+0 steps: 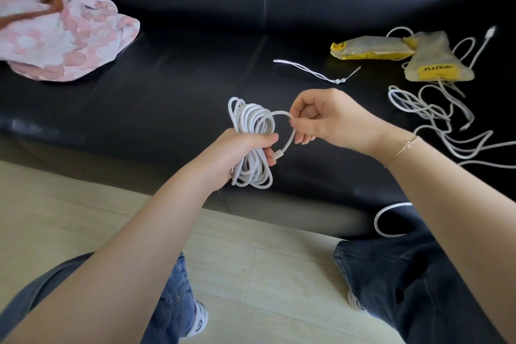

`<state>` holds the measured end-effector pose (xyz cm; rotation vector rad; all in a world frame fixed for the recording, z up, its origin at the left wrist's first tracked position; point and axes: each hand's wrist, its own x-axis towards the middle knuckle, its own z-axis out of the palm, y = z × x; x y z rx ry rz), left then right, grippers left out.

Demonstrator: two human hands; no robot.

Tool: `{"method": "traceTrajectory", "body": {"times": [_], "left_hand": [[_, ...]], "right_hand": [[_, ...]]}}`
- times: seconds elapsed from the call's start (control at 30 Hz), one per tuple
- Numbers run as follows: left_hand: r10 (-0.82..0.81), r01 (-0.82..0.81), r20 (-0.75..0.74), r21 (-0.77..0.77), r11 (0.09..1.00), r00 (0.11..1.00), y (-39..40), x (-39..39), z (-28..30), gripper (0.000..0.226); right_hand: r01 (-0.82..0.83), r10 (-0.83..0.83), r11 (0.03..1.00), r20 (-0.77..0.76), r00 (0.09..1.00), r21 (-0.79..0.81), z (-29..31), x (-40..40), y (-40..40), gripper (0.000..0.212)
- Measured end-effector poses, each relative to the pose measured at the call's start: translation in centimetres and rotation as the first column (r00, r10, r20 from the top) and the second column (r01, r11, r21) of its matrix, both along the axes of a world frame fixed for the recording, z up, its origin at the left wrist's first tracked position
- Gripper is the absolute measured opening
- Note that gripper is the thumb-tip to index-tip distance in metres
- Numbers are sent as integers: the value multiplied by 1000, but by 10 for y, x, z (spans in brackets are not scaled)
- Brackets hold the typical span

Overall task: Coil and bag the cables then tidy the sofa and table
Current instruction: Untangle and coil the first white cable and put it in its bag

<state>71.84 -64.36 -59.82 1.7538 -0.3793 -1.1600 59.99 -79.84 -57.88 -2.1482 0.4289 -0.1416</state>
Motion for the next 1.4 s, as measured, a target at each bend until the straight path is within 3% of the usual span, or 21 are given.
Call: {"method": "traceTrajectory", "body": {"times": [0.27,0.47,0.73,0.83,0.93,1.03,1.1,1.17,1.3,1.4], "left_hand": [[-162,156,62,94,983,985,2,-2,0,27],[-157,113,191,226,968,969,1,-3,-4,26],[-222,181,185,214,960,957,2,-4,-6,18],[-220,125,335,283,951,916,1,-5,-6,14],[-308,87,516,408,909,799,-1,-8,-9,17],[-381,107,535,472,875,754,-2,-14,-10,22],[-423,133,538,495,859,730,-2,-18,-10,22],[-466,140,562,525,839,683,-3,-21,-9,19],[-498,107,649,544,832,574,-1,-21,-9,20],[-508,97,681,545,833,528,1,-19,-10,17]], "right_hand": [[-53,56,997,-46,997,58,0,1,5,8],[-76,74,996,-54,996,-40,1,0,6,11],[-98,98,995,-82,992,13,0,-1,5,10],[-95,99,994,-93,991,50,2,-3,6,21],[-108,102,981,-43,994,-160,2,-4,6,53],[-218,206,862,-75,976,-458,-4,-3,12,84],[-272,248,765,-123,961,-583,-11,-1,18,78],[-264,238,709,-130,963,-654,-16,2,20,57],[-206,176,755,-111,978,-622,-24,6,24,39],[-226,176,738,-141,974,-636,-27,10,25,32]]}}
